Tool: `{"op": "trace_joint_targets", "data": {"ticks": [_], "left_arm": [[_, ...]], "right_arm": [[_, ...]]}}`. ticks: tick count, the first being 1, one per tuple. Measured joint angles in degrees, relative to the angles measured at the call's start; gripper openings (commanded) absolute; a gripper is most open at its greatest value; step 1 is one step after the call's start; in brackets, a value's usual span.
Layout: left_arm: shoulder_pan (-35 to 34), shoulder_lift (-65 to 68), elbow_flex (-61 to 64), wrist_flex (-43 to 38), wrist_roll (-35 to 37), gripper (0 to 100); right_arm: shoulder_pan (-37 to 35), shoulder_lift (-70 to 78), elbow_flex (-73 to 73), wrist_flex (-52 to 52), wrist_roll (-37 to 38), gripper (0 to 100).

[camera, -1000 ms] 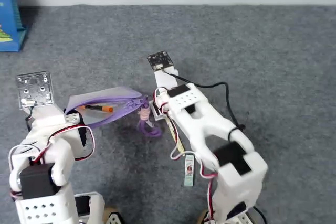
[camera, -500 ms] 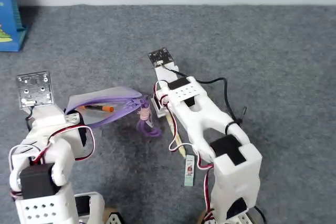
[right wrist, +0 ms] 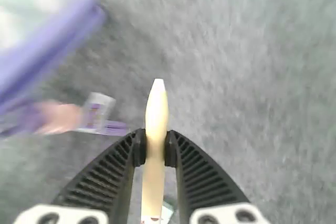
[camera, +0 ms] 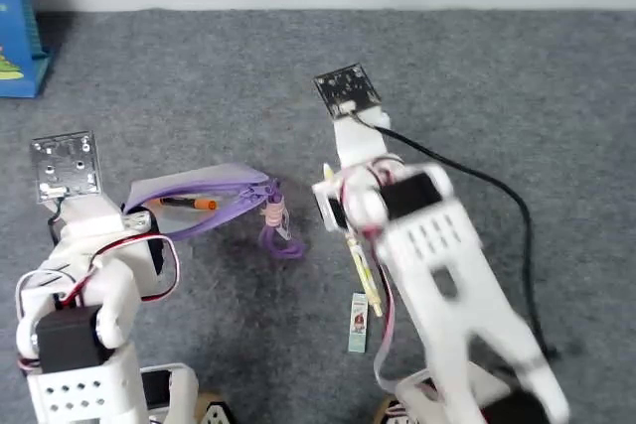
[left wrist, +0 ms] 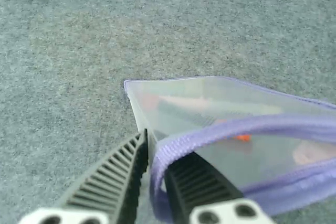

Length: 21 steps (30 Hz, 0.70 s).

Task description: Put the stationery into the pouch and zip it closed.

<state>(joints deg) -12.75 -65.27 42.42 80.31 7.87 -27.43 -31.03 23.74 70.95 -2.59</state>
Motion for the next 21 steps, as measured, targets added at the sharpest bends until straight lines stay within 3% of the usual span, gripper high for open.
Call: {"op": "trace_joint_targets", "data": {"ticks": [11,21], "left_arm": [[0.18,0.09,-0.18,0.0,0.0,1],[0.18,0.09,-0.18,0.0,0.0,1]], "right_arm": [[-13.45,-29.01,0.09,1.14,0.0,0.8],[-19.87,-37.19,13.98,-24.88,-4.84,0.8]]}}
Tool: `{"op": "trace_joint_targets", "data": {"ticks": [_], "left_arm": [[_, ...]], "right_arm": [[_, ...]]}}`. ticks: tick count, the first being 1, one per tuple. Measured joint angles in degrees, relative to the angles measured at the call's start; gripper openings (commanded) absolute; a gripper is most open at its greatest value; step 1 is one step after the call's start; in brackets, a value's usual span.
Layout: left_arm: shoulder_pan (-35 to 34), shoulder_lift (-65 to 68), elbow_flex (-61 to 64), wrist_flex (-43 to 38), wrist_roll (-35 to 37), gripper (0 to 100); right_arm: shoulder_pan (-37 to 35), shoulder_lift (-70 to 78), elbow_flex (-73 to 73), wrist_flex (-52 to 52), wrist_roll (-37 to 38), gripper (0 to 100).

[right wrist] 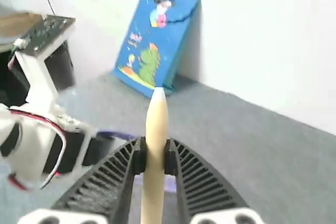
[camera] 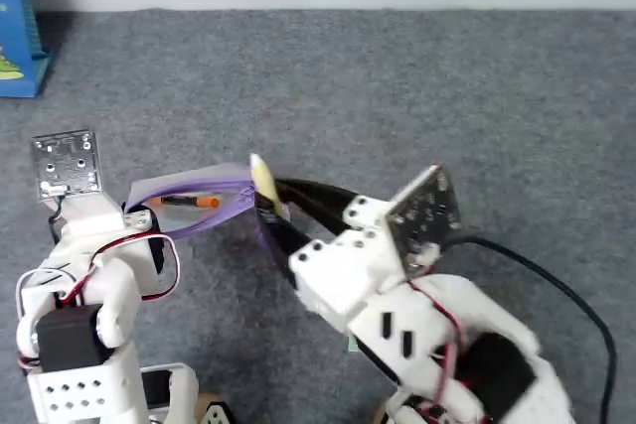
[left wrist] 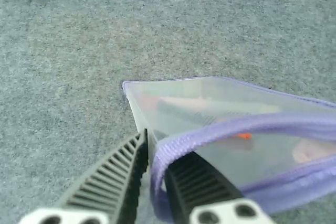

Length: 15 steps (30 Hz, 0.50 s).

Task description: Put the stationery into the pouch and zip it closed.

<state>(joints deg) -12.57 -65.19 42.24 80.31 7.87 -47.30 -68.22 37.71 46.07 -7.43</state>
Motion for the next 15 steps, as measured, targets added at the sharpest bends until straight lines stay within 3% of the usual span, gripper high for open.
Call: {"op": "trace_joint_targets", "data": {"ticks": [15], "left_arm": [[0.0,0.0,0.0,0.0,0.0,1]], "right_arm": [[-2.73,-3.87,21.89,-49.32,-0.7,0.8]]}}
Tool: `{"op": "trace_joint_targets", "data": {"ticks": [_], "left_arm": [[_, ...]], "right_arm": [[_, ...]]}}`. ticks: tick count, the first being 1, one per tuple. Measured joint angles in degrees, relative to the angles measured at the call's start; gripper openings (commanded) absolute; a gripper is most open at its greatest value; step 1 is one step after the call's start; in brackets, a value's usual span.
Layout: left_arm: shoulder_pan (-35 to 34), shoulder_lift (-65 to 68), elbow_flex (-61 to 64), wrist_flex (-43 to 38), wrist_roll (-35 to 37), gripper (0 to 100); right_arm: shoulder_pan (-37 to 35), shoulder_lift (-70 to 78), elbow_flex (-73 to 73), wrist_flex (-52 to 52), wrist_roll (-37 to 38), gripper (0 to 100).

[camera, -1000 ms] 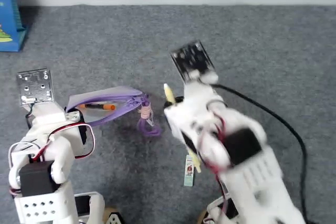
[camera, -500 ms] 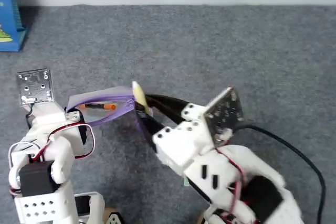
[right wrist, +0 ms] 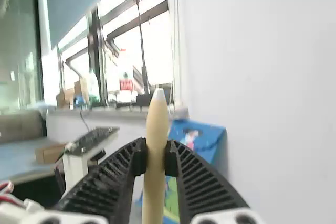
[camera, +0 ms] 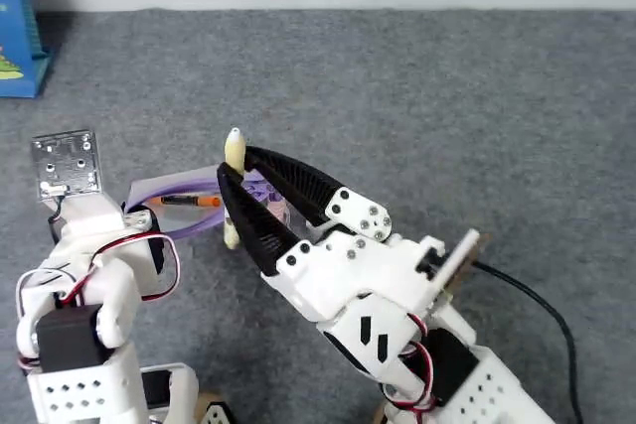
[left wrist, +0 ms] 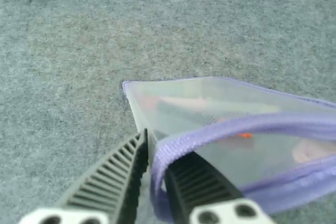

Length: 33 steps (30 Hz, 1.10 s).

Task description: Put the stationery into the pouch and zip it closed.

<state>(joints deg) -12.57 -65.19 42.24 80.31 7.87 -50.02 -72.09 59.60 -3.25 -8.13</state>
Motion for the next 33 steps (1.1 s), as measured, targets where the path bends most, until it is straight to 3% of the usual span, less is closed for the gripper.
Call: {"op": "trace_joint_targets", "data": {"ticks": [8,17,30,33], "left_arm": [[0.0,0.0,0.0,0.0,0.0,1],[0.0,0.0,0.0,0.0,0.0,1],[0.0,0.0,0.0,0.0,0.0,1],[0.0,0.0,0.0,0.0,0.0,1]], "right_arm": [[0.09,1.76,6.24,-15.21,0.0,0.8],[4.66,16.97,6.24,-29.8,0.0,0.8],[4.04,30.95,10.02,-37.63,-0.18,1.3],[2.46,30.95,12.92,-37.63,-0.18,7.9]]}}
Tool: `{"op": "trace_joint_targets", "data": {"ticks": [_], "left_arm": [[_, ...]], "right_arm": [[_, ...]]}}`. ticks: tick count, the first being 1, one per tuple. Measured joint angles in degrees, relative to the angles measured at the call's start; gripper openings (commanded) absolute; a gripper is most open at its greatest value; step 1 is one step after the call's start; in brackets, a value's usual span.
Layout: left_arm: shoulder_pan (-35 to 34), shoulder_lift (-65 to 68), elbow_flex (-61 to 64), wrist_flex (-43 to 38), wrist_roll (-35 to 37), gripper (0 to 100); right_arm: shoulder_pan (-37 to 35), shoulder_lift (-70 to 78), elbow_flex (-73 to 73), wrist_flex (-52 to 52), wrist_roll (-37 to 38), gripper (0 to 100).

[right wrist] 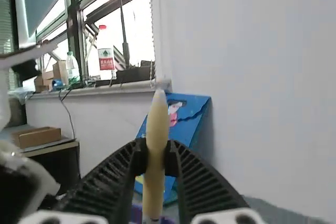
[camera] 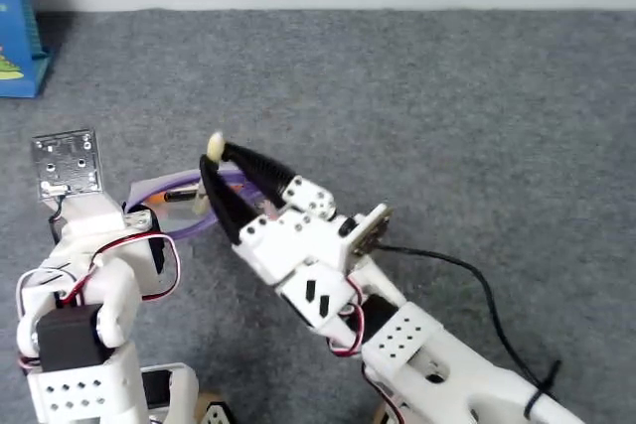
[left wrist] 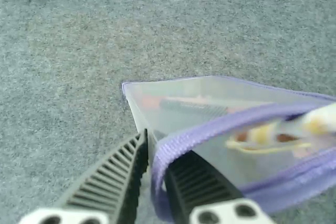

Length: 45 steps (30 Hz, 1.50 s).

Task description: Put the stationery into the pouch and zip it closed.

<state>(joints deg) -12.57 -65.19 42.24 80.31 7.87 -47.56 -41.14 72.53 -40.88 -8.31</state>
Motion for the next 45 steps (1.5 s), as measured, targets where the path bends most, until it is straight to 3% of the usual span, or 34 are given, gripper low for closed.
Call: {"op": "trace_joint_targets", "data": {"ticks": [4,11,18,23,27,36,45], "left_arm": [[0.0,0.0,0.0,0.0,0.0,1],[0.0,0.0,0.0,0.0,0.0,1],[0.0,0.0,0.0,0.0,0.0,1],[0.0,0.0,0.0,0.0,0.0,1],[0.0,0.0,0.0,0.0,0.0,1],[0.0,0.0,0.0,0.0,0.0,1],[0.0,0.0,0.0,0.0,0.0,1]], "right_arm": [[-1.67,-3.52,1.58,6.77,0.0,15.7],[-2.64,-18.64,1.67,29.19,-1.05,16.1],[1.41,-34.9,-7.65,60.13,-5.89,15.8],[7.03,-37.36,-17.05,86.33,-9.93,15.8],[11.78,-35.78,-18.02,101.54,-10.64,15.8],[19.16,-20.57,-15.65,113.76,-11.08,15.8],[19.43,3.34,-15.65,111.03,-14.59,15.8]]}}
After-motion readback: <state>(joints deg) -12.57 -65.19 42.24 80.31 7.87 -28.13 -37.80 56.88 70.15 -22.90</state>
